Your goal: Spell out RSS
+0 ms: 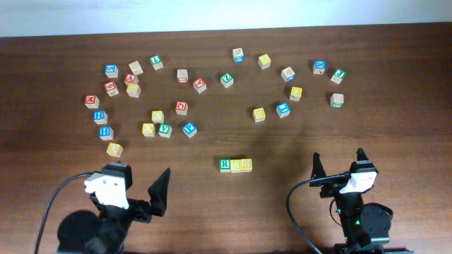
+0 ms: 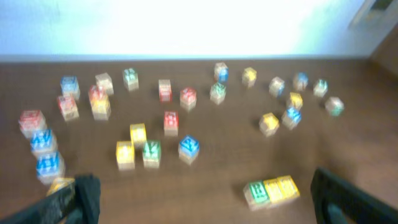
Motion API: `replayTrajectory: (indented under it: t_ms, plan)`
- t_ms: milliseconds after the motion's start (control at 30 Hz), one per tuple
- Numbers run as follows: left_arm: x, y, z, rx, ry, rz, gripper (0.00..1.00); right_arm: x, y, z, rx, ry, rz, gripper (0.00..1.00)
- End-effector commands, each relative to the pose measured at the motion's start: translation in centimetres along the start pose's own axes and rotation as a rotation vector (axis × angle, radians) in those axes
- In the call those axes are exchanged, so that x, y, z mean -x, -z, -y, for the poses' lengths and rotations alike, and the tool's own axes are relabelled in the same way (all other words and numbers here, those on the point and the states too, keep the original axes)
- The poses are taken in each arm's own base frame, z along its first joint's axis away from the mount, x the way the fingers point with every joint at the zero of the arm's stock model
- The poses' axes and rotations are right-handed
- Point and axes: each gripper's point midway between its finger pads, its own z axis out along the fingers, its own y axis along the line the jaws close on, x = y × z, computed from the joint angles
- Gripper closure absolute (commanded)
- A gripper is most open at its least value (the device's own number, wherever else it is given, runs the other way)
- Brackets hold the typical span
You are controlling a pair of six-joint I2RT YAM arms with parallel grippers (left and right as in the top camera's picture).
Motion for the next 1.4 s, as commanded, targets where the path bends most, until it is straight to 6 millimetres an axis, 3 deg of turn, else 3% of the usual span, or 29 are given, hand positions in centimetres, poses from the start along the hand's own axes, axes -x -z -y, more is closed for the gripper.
replayTrajectory:
  t_ms: [0, 200, 467, 867, 1000, 1100, 1167, 1367]
  plan:
    - [-0.1, -0.2, 0.2, -0.021, -0.107, 0.101, 0.01, -0.2, 0.0, 0.2, -0.006, -0.011, 0.003, 0.02]
    - [0.0, -2.0, -0.3, -0.022, -0.145, 0.277, 0.01, -0.2, 0.0, 0.2, -0.006, -0.011, 0.003, 0.02]
    - [-2.3, -3.4, -3.4, 0.100, -0.142, 0.384, 0.01, -0.2, 0.0, 0.2, -0.006, -0.011, 0.002, 0.02]
    - [-5.2, -5.1, -6.7, 0.228, -0.071, 0.395, 0.01, -0.2, 0.0, 0.2, -0.006, -0.011, 0.002, 0.02]
    - [-6.6, -5.3, -8.5, 0.302, 0.065, 0.375, 0.01, -0.2, 0.0, 0.2, -0.006, -0.011, 0.003, 0.02]
    - [-6.9, -5.3, -9.0, 0.330, 0.070, 0.362, 0.01, -0.2, 0.0, 0.2, -0.006, -0.011, 0.003, 0.02]
    - [-8.3, -5.7, -9.1, 0.333, 0.075, 0.302, 0.01, -0.2, 0.0, 0.2, -0.006, -0.011, 0.003, 0.02]
    - [-8.4, -5.8, -8.9, 0.326, 0.064, 0.296, 0.01, -0.2, 0.0, 0.2, -0.006, -0.011, 0.003, 0.02]
